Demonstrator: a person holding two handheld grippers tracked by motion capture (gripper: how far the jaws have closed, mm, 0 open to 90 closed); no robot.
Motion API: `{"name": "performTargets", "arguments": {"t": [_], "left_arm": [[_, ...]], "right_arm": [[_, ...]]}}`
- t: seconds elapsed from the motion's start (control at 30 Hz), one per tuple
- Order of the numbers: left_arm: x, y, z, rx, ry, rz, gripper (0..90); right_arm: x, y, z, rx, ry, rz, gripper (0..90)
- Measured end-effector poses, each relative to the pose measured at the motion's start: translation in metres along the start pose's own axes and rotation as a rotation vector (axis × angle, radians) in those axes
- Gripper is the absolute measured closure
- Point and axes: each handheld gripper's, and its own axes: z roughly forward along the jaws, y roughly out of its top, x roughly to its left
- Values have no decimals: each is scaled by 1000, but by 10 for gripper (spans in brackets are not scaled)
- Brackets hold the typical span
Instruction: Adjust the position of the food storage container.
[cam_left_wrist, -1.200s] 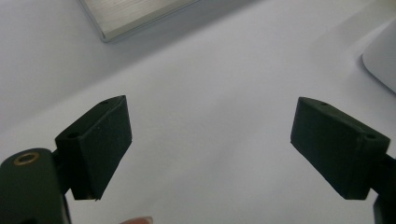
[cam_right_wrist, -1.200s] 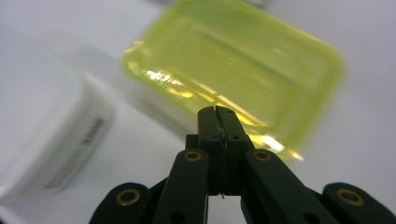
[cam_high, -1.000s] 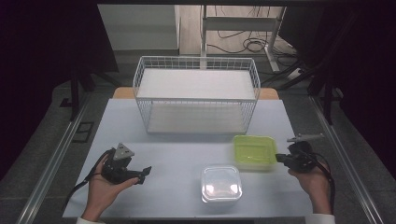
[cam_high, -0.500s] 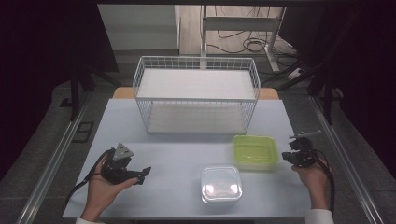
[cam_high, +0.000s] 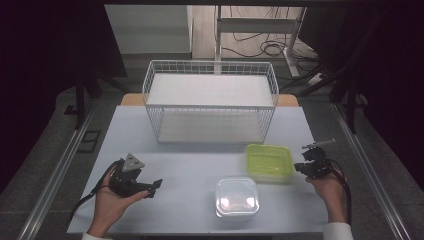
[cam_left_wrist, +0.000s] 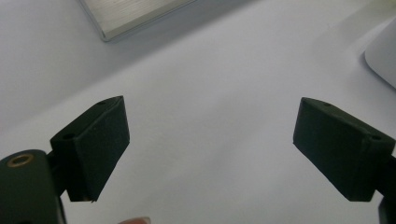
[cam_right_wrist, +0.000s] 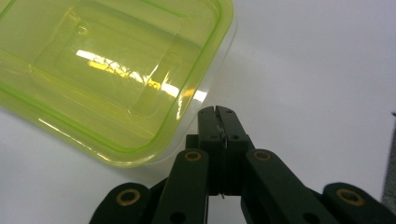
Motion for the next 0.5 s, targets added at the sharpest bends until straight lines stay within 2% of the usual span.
{"name": "performTargets", "arguments": {"t": [0.23, 0.5], "left_arm": [[-1, 0, 1, 3, 2, 1, 103], [-1, 0, 2, 9, -1, 2, 101]], "right_arm": [[14, 9, 9, 8, 1, -38, 892], [34, 21, 17, 3, -1, -111, 892]]}}
